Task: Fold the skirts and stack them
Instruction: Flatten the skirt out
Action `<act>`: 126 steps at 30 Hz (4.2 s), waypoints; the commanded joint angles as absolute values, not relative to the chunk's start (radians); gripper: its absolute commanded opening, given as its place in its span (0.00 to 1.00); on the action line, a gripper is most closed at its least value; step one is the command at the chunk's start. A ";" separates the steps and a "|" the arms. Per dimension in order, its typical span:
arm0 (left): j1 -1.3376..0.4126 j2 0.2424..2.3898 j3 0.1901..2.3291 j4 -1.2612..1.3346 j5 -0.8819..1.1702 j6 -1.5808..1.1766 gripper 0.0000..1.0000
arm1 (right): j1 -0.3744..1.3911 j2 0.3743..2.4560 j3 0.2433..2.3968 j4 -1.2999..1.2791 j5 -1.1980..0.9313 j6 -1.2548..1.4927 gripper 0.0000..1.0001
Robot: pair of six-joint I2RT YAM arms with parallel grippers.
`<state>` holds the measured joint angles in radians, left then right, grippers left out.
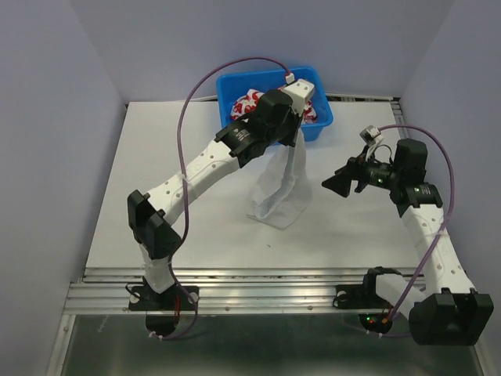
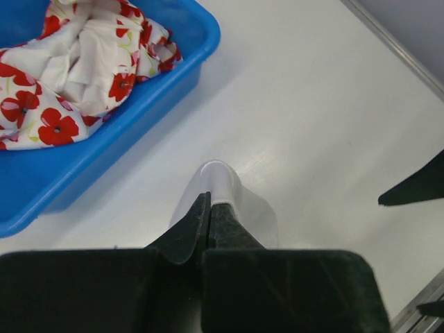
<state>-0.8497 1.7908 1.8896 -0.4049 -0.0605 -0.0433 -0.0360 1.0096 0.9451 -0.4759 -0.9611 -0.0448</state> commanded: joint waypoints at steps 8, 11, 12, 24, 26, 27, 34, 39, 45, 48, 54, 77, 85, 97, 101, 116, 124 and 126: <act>-0.825 1.891 2.247 -0.397 -0.374 -0.207 0.00 | 0.049 1.045 0.885 -0.115 -0.850 0.232 1.00; -0.815 1.916 2.276 -0.396 -0.379 -0.224 0.00 | 0.090 1.077 0.888 -0.097 -0.801 0.248 1.00; -0.813 1.919 2.279 -0.396 -0.382 -0.229 0.00 | 0.100 1.084 0.887 -0.084 -0.793 0.256 1.00; -0.770 1.941 2.298 -0.354 -0.359 -0.245 0.00 | 0.276 1.276 0.936 -0.035 -0.458 0.097 1.00; -0.764 1.940 2.293 -0.357 -0.353 -0.247 0.00 | 0.276 1.305 0.956 -0.046 -0.375 0.078 1.00; -0.761 1.937 2.290 -0.356 -0.350 -0.248 0.00 | 0.276 1.307 0.969 -0.052 -0.321 0.071 1.00; -0.741 1.930 2.273 -0.347 -0.310 -0.252 0.00 | 0.276 1.296 0.971 -0.087 -0.227 0.029 1.00; -0.732 1.922 2.267 -0.336 -0.281 -0.252 0.00 | 0.276 1.396 0.982 -0.080 -0.250 0.012 1.00; -0.729 1.922 2.261 -0.336 -0.259 -0.238 0.00 | 0.276 1.382 0.963 -0.011 -0.503 0.012 1.00; -0.723 1.921 2.253 -0.328 -0.253 -0.235 0.00 | 0.276 1.371 0.966 -0.037 -0.593 -0.038 1.00; -0.715 1.913 2.235 -0.319 -0.227 -0.245 0.00 | 0.276 1.382 0.963 -0.046 -0.655 -0.080 1.00; -0.649 1.853 2.181 -0.351 -0.285 -0.217 0.00 | 0.305 1.240 1.051 -0.200 -0.376 -0.312 0.01; -0.617 1.769 2.166 -0.475 -0.344 0.139 0.00 | 0.305 1.097 1.248 -0.702 -0.318 -0.555 0.01; -0.592 1.529 1.898 -0.508 -0.215 0.226 0.00 | 0.305 1.098 1.425 -1.075 -0.301 -0.653 0.01; -0.594 1.604 1.953 -0.488 -0.097 0.189 0.00 | 0.296 1.077 1.425 -1.091 -0.224 -0.669 0.01; -0.696 2.066 2.416 -0.068 0.342 -0.043 0.00 | 0.278 1.112 1.814 -1.363 0.021 -0.649 0.01; -0.658 1.927 2.114 0.069 0.492 -0.015 0.08 | 0.278 1.155 1.663 -1.376 -0.281 -0.614 0.00; -0.631 1.882 1.936 0.080 0.575 0.064 0.15 | 0.278 1.173 1.526 -1.318 -0.388 -0.572 0.01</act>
